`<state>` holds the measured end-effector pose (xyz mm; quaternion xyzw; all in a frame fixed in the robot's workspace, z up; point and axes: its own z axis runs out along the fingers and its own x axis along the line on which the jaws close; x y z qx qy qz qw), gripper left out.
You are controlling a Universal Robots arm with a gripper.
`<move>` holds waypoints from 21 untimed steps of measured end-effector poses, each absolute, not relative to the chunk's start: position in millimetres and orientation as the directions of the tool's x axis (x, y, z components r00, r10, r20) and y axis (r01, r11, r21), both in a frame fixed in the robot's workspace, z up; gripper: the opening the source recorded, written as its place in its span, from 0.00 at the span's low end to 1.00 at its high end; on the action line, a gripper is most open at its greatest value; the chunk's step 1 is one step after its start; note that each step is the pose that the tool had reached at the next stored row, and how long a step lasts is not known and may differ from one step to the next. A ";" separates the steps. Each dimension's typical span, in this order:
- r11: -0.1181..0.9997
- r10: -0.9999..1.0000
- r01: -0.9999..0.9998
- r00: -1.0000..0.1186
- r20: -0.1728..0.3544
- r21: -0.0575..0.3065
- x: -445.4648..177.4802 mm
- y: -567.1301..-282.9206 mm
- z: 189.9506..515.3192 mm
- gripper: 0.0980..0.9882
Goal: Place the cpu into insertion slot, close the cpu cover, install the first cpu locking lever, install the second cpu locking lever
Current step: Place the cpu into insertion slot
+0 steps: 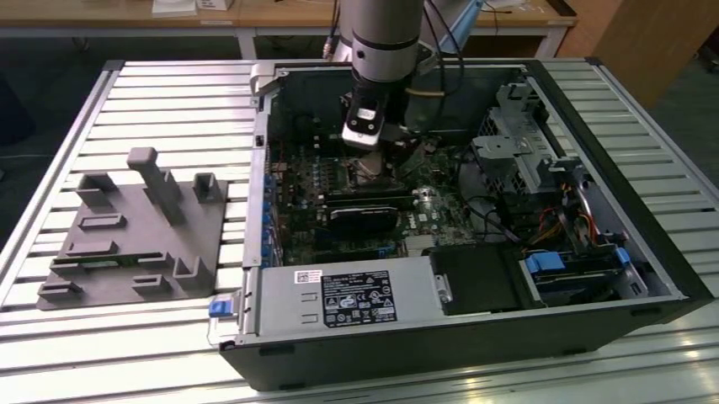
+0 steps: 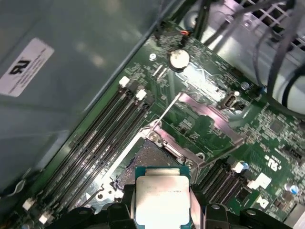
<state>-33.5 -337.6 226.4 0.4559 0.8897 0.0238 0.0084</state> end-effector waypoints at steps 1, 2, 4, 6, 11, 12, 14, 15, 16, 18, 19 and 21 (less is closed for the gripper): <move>0.571 0.820 0.819 -0.572 0.007 0.050 -33.5 -337.6 226.3 0.50; 0.559 0.829 0.828 -0.560 0.006 0.050 -33.5 -337.6 226.3 0.50; 0.532 0.846 0.845 -0.533 0.006 0.049 -33.5 -337.6 226.1 0.50; 0.507 0.862 0.861 -0.508 0.006 0.049 -33.5 -337.6 226.0 0.50; 0.439 0.898 0.897 -0.439 0.006 0.049 -33.5 -337.6 225.6 0.50; 0.425 0.905 0.904 -0.425 0.006 0.049 -33.5 -337.6 225.5 0.50; 0.396 0.918 0.917 -0.397 0.005 0.049 -33.5 -337.6 225.3 0.50; 0.382 0.924 0.923 -0.383 0.005 0.049 -33.5 -337.6 225.3 0.50; 0.369 0.929 0.928 -0.370 0.005 0.049 -33.5 -337.6 225.2 0.50; 0.334 0.942 0.941 -0.335 0.004 0.049 -33.5 -337.6 225.0 0.50; 0.321 0.947 0.946 -0.321 0.004 0.049 -33.5 -337.6 224.9 0.50; 0.293 0.956 0.955 -0.294 0.003 0.048 -33.5 -337.6 224.6 0.50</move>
